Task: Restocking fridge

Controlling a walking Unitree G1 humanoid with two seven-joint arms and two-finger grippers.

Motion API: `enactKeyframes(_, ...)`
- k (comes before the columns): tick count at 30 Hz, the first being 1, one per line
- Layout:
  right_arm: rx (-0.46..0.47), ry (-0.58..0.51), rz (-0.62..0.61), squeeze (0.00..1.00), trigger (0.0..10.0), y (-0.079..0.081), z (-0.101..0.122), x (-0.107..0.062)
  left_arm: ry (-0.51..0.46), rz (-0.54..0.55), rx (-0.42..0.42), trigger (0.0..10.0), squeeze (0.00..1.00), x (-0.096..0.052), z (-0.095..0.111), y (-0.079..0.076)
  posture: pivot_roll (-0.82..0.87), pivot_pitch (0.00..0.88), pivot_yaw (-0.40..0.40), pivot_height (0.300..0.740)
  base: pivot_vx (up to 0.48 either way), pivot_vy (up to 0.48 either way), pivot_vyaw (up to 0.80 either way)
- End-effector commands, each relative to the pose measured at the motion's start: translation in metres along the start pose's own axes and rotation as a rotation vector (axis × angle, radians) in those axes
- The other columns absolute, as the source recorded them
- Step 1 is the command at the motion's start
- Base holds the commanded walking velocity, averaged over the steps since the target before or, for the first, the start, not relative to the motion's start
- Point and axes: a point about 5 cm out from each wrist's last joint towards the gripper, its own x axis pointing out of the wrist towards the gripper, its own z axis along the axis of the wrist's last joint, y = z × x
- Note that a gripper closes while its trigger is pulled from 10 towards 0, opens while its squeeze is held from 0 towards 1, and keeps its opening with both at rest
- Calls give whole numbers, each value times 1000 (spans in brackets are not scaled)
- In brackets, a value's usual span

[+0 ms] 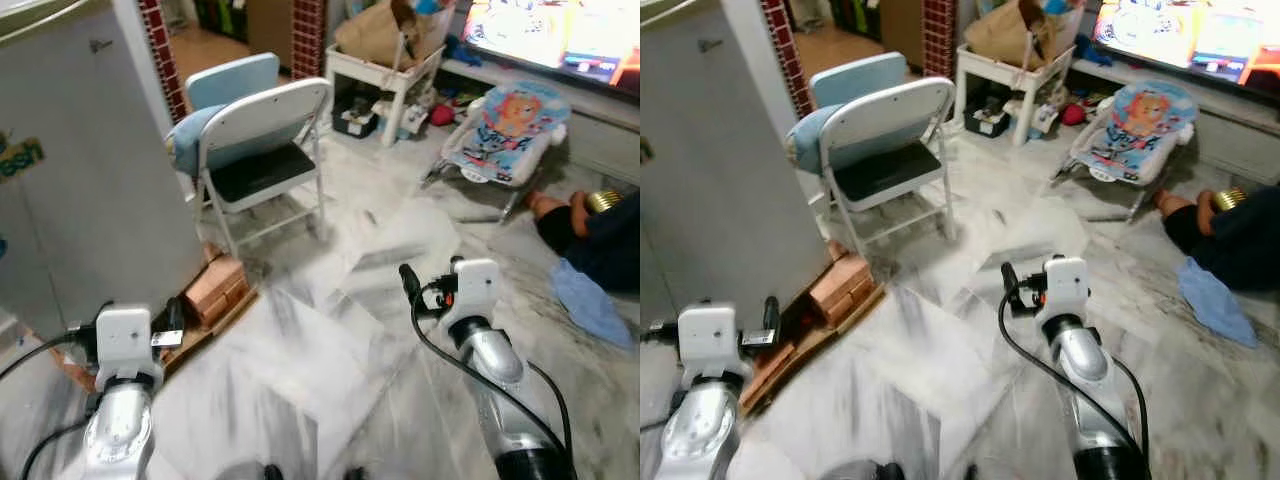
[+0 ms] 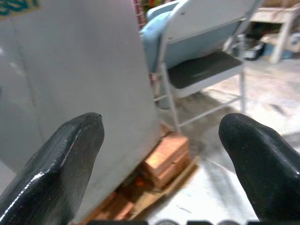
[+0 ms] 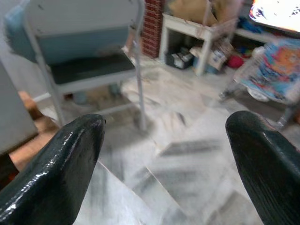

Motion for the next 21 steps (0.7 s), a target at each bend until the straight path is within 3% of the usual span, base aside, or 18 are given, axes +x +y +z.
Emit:
enactKeyframes(1,8,-12,11,0,10000,5,3,2,3,10,17,10000,0,-1,-1,8,-11,82,-9,740,0,480,0)
enactKeyframes(5,6,-13,15,0,10000,6,4,3,3,9,16,10000,0,-2,-2,8,-7,87,-9,740,0,480,0)
enactKeyframes(9,6,-26,25,0,10000,7,7,9,11,24,-1,10000,0,0,-3,7,-9,95,-12,740,0,480,-645)
enactKeyframes(21,-21,-32,17,0,10000,7,9,10,19,8,-4,10000,0,0,-4,4,-10,109,-5,740,0,480,0)
